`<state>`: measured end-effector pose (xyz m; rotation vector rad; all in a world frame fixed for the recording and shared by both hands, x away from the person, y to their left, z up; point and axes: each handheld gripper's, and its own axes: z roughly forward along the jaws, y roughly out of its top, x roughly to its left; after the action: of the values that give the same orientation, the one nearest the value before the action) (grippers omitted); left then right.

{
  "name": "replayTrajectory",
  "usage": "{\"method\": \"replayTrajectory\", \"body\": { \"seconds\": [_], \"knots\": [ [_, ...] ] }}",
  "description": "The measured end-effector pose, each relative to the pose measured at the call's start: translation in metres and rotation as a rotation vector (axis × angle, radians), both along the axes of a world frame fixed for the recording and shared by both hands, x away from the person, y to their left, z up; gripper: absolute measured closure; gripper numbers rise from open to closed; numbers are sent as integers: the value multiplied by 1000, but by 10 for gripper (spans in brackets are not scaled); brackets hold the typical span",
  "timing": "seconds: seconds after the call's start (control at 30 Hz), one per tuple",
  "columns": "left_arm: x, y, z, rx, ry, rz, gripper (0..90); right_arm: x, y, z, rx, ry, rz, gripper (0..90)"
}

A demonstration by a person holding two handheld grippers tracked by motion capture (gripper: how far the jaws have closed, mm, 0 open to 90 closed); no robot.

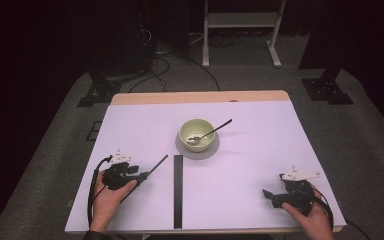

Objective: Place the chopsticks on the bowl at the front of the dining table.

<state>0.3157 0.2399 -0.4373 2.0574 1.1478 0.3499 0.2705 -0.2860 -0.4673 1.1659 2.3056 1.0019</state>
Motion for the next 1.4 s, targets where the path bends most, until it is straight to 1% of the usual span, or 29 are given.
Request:
{"method": "replayTrajectory", "body": {
  "seconds": [0.2, 0.27, 0.3, 0.43, 0.5, 0.6, 0.63, 0.67, 0.73, 0.9, 1.03, 1.1, 1.4],
  "knots": [
    [6, -4, -1, 0, -2, -12, 615, 0, 0, 0, 0, 0, 0, 122],
    [7, -4, -1, -3, 2, -14, 653, 0, 0, 0, 0, 0, 0, 122],
    [8, -5, -2, -4, 10, -22, 680, 0, 0, 0, 0, 0, 0, 122],
    [12, -7, -3, -9, 29, -34, 728, 0, 0, 0, 0, 0, 0, 122],
    [13, -9, -3, -8, 33, -39, 740, 0, 0, 0, 0, 0, 0, 122],
    [16, -14, -5, 23, 38, -48, 759, 0, 0, 0, 0, 0, 0, 122],
    [16, -14, -5, 23, 38, -48, 767, 0, 0, 0, 0, 0, 0, 122],
    [17, -16, -6, 38, 40, -45, 772, 0, 0, 0, 0, 0, 0, 122],
    [17, -16, -7, 44, 40, -45, 778, 0, 0, 0, 0, 0, 0, 122],
    [17, -18, -8, 55, 39, -46, 790, 0, 0, 0, 0, -1, 0, 123],
    [16, -18, -9, 62, 33, -43, 796, 0, 0, 0, 0, -1, 0, 122],
    [16, -19, -9, 72, 25, -43, 807, 0, 0, 0, 0, 0, 0, 123],
    [15, -19, -10, 80, 18, -30, 854, 0, 0, 0, 0, -1, 0, 123]
  ]
}}
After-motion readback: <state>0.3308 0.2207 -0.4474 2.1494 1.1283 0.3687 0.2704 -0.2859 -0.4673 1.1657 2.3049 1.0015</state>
